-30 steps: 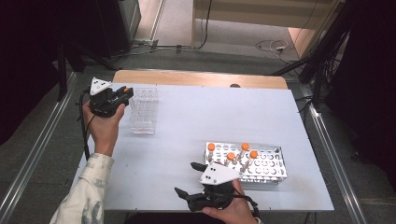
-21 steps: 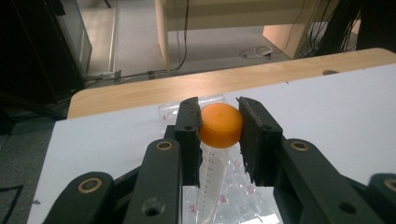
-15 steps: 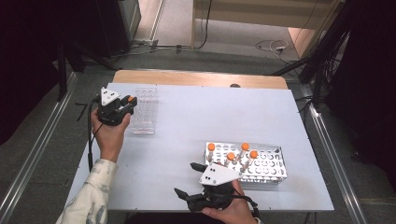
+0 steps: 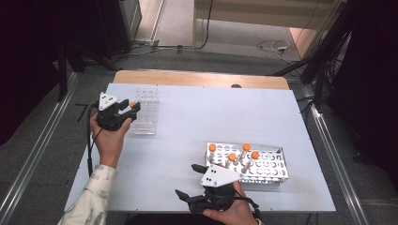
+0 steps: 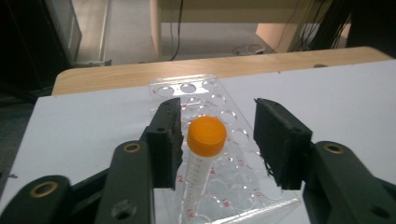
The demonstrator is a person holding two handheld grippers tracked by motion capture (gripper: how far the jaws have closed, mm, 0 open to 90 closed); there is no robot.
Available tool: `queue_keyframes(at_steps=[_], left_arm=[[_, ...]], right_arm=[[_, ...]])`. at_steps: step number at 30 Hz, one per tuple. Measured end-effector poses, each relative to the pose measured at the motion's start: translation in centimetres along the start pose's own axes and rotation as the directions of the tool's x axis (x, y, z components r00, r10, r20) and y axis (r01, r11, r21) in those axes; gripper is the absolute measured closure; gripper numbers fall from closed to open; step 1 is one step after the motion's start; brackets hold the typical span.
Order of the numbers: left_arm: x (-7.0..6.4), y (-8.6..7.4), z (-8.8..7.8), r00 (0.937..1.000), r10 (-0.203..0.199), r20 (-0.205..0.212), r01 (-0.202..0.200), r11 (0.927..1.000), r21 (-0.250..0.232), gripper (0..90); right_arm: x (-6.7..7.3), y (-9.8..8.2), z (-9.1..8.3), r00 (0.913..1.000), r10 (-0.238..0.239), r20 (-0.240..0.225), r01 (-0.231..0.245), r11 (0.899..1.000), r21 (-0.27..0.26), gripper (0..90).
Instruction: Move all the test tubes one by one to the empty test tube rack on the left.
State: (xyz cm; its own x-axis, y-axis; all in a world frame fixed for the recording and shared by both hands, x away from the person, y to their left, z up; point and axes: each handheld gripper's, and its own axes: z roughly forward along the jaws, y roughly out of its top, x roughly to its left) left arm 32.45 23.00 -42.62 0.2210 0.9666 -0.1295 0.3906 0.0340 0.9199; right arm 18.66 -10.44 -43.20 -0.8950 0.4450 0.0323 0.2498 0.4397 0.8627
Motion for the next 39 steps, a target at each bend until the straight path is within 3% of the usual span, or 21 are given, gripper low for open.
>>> queue_keyframes(at_steps=[6,14,26,39], left_arm=[[-0.4,-0.2,-1.9,0.9977,-0.049,0.047,0.051,0.9980,-0.038,39.3],[-0.9,-1.2,-4.0,0.9924,-0.101,0.070,0.105,0.9926,-0.061,30.1],[-2.3,-1.7,-6.4,0.9932,-0.070,0.093,0.074,0.9965,-0.039,20.6],[-2.9,-2.0,-6.8,0.9925,-0.059,0.107,0.064,0.9974,-0.035,18.8]], right_arm=[[0.0,0.0,0.1,1.0000,0.000,-0.001,0.000,1.000,0.001,15.7],[0.3,0.0,-0.8,1.0000,-0.001,0.000,0.001,1.000,-0.020,15.8],[-0.5,-0.6,-4.2,0.9989,0.026,0.040,-0.023,0.997,-0.069,15.9],[-1.6,-2.5,-7.4,0.9921,0.079,0.098,-0.070,0.993,-0.095,15.9]])
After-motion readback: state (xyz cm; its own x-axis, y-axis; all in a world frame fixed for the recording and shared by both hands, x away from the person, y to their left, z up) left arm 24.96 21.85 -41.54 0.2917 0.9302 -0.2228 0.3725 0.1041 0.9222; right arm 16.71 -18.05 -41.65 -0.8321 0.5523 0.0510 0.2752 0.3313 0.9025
